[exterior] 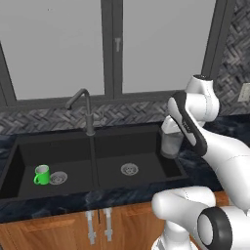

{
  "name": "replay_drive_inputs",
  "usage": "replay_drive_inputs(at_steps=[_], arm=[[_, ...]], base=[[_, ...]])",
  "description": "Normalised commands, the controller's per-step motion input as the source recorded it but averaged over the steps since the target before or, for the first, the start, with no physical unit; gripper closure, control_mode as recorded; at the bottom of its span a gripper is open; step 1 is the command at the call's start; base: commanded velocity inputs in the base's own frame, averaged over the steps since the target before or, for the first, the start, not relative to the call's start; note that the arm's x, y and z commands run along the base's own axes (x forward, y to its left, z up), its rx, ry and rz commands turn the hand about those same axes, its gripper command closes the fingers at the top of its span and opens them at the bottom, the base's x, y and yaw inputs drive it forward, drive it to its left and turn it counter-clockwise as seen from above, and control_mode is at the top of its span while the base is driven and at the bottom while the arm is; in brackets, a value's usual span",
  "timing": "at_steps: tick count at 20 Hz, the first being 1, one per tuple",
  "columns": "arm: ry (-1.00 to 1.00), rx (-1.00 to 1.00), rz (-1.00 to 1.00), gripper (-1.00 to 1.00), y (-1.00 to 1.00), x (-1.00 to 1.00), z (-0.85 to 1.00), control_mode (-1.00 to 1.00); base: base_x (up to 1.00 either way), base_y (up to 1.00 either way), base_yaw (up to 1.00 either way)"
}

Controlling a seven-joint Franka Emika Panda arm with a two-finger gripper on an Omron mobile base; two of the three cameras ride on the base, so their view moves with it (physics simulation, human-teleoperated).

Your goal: Place the mug in the left basin and the glass cup in the right basin of the sink.

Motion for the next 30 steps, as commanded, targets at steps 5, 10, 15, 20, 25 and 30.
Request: replay_drive_inputs(at_steps=[5, 10, 15, 20, 25, 30], arm=[[0.0, 0.0, 0.0, 1.0, 0.0, 0.0, 0.0, 1.0], [0.0, 0.0, 0.0, 1.0, 0.0, 0.0, 0.0, 1.0], [0.0, 0.0, 0.0, 1.0, 0.0, 0.0, 0.0, 1.0], [0.0, 0.0, 0.0, 1.0, 0.0, 0.0, 0.0, 1.0], [0.0, 0.0, 0.0, 1.0, 0.01, 0.02, 0.0, -1.0], [0.0, 0.0, 0.0, 1.0, 0.21, 0.2, -0.06, -1.0]], base=[[0.24, -0.1, -0.1], [0.32, 0.0, -0.07], [0.39, 0.01, -0.05], [0.29, 0.0, -0.01], [0.1, 0.0, 0.0], [0.0, 0.0, 0.0]])
